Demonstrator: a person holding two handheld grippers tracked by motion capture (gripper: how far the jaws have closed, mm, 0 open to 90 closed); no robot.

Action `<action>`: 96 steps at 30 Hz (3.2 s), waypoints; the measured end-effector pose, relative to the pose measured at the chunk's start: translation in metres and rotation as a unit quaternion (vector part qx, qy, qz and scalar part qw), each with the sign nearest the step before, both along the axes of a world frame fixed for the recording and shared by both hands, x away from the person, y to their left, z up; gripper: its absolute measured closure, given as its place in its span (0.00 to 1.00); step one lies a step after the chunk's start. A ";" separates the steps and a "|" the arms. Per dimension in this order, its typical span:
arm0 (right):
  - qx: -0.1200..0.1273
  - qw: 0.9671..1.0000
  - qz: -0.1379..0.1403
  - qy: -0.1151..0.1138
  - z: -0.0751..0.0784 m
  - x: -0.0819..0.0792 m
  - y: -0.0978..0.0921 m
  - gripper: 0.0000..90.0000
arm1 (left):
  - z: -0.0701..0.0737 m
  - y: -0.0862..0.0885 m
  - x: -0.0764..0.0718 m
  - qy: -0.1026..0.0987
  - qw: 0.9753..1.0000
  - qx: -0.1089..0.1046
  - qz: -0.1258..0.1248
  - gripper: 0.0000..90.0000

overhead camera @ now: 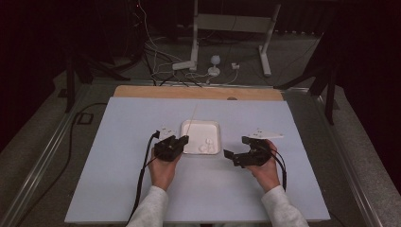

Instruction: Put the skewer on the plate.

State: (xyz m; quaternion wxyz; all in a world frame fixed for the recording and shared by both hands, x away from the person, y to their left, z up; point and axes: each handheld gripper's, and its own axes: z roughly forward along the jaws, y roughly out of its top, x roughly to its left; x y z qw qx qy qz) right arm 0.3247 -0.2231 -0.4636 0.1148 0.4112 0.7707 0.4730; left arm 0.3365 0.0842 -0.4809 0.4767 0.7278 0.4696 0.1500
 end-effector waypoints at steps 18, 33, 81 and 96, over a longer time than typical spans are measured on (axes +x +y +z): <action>0.003 1.000 -0.014 -0.017 0.000 -0.018 -0.037 0.00 | -0.020 -0.018 0.013 0.047 0.999 0.013 0.022 0.99; 0.012 0.999 -0.014 -0.027 0.005 -0.025 -0.044 0.00 | -0.042 -0.033 0.023 0.100 0.994 0.008 0.054 0.90; 0.019 0.996 -0.026 -0.078 0.003 -0.053 -0.067 0.00 | 0.036 0.093 -0.047 -0.121 0.992 0.022 -0.008 0.01; 0.023 0.993 -0.051 -0.100 -0.002 -0.059 -0.084 0.00 | 0.018 0.147 -0.080 -0.151 0.987 0.024 0.044 0.01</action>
